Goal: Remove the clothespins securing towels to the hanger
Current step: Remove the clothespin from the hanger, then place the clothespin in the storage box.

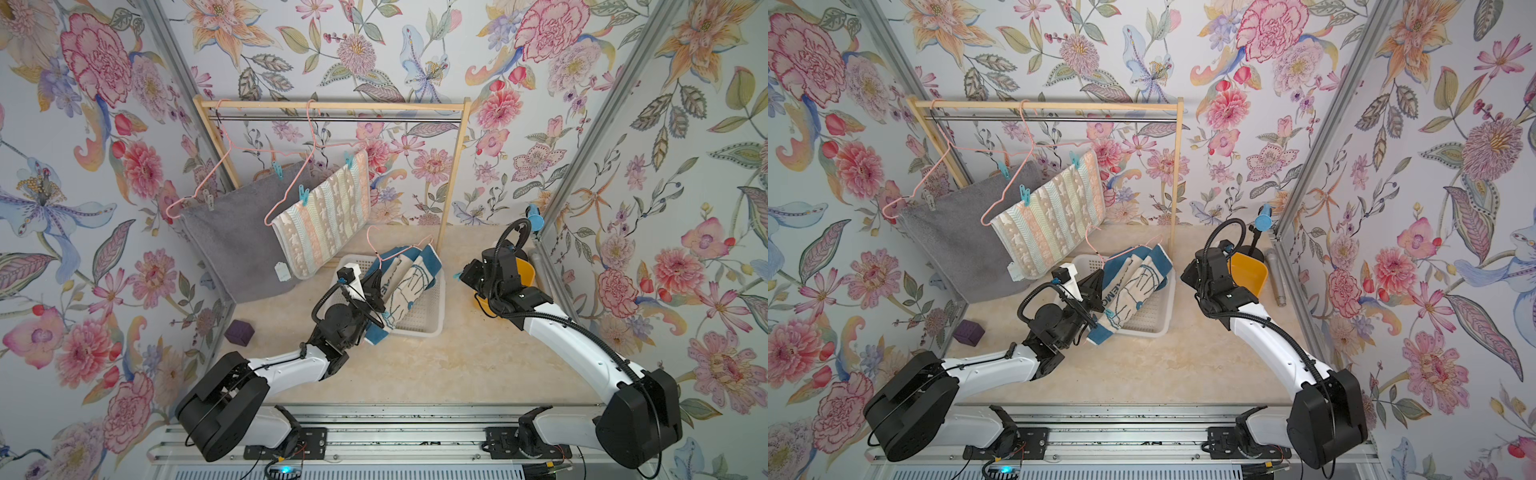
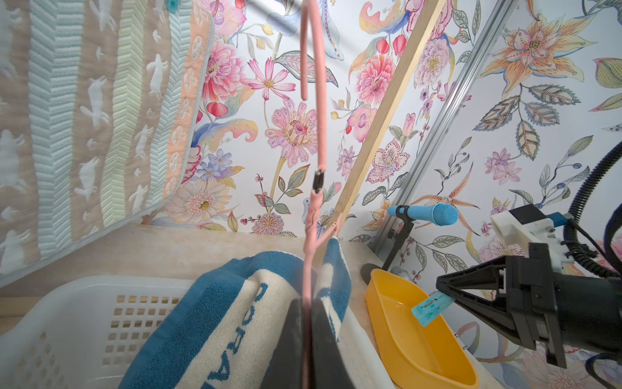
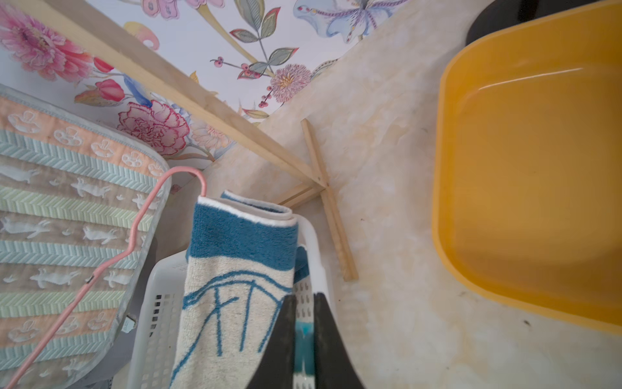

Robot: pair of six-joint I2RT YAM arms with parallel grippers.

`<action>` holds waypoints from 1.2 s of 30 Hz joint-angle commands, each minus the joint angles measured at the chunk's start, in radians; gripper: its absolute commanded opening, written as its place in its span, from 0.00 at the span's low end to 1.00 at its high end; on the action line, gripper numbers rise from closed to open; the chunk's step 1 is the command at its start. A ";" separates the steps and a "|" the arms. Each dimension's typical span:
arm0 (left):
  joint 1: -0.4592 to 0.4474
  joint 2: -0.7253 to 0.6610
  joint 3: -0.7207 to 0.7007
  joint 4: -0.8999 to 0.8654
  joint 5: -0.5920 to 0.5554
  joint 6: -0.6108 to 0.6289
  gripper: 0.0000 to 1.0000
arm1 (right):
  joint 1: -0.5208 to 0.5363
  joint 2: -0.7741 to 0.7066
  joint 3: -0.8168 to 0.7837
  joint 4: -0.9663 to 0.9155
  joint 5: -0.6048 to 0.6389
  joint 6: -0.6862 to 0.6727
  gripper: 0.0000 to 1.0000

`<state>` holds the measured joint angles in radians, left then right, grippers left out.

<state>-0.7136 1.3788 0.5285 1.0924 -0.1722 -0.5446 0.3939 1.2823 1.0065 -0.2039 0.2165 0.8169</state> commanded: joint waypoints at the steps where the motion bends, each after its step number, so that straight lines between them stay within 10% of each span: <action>1: 0.004 -0.024 -0.002 0.015 -0.021 0.018 0.00 | -0.068 -0.041 -0.050 -0.070 0.083 -0.091 0.13; 17: 0.004 -0.028 0.008 0.002 -0.013 0.017 0.00 | -0.184 0.354 0.054 -0.017 0.261 -0.354 0.16; 30: 0.005 -0.041 -0.001 -0.009 -0.030 0.029 0.00 | -0.141 0.511 0.092 0.163 -0.200 -0.217 0.19; 36: 0.005 -0.046 -0.002 -0.014 -0.031 0.033 0.00 | -0.162 0.527 0.119 0.109 -0.144 -0.255 0.21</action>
<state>-0.7136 1.3590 0.5285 1.0626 -0.1852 -0.5304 0.2451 1.7935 1.1053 -0.0818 0.0731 0.5690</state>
